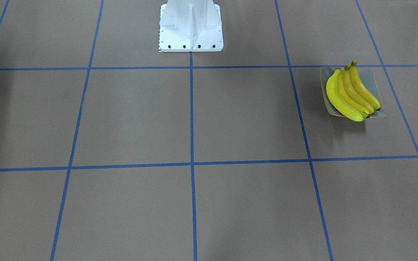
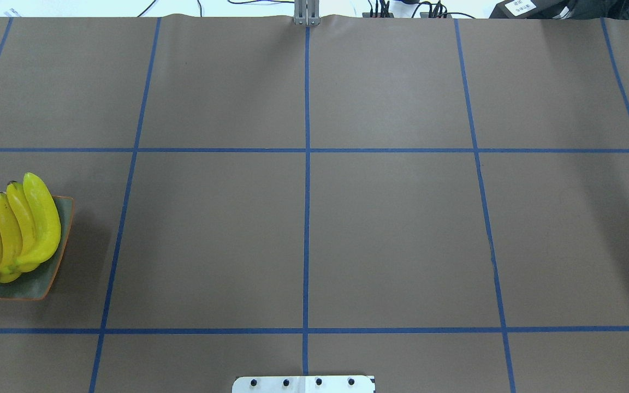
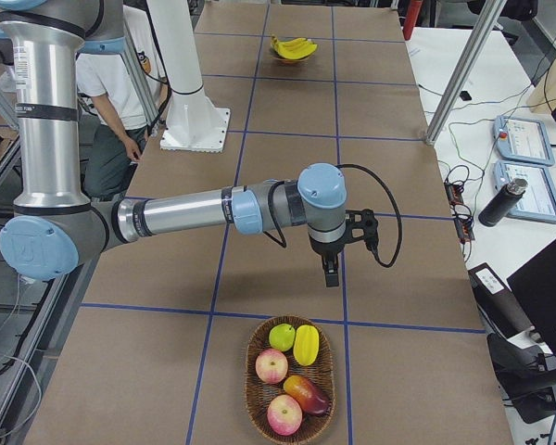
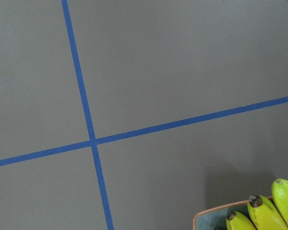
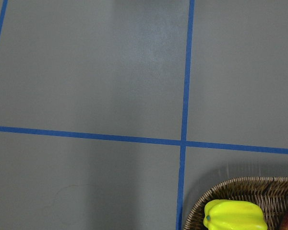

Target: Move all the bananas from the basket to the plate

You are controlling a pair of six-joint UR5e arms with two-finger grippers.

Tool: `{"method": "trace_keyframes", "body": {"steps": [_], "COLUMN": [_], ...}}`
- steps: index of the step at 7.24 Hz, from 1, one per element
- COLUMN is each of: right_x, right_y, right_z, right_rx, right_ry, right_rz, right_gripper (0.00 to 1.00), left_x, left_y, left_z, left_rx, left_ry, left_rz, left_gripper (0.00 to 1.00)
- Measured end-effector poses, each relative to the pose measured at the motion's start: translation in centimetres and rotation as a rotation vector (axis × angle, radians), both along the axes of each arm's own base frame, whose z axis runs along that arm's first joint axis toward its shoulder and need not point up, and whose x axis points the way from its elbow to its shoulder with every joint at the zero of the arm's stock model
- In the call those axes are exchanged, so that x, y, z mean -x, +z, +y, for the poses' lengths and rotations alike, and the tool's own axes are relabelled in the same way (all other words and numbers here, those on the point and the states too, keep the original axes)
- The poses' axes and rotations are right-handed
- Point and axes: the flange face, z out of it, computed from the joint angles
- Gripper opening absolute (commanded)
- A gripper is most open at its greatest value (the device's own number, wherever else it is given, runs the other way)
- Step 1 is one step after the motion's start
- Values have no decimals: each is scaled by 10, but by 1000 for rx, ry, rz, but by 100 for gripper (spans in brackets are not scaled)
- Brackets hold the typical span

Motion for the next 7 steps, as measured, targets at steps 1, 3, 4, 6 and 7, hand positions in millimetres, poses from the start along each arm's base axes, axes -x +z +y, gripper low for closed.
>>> {"method": "trace_keyframes", "body": {"steps": [1, 3, 4, 6, 7], "right_x": [0, 0, 0, 0, 0], "right_y": [2, 2, 1, 2, 3], "right_z": [2, 2, 1, 1, 2], "right_rx": [4, 5, 3, 5, 6], "right_ry": [-1, 0, 0, 0, -1], "right_rz": [-2, -3, -3, -3, -3], "right_gripper": [100, 100, 100, 100, 100], "left_x": [-1, -1, -1, -1, -1], "left_y": [0, -1, -1, -2, -3], "left_z": [0, -2, -2, -4, -6], "left_rx": [2, 2, 2, -2, -4], "left_ry": [1, 1, 1, 0, -1], "left_rz": [11, 17, 17, 15, 10], "left_gripper": [100, 100, 100, 100, 100]}}
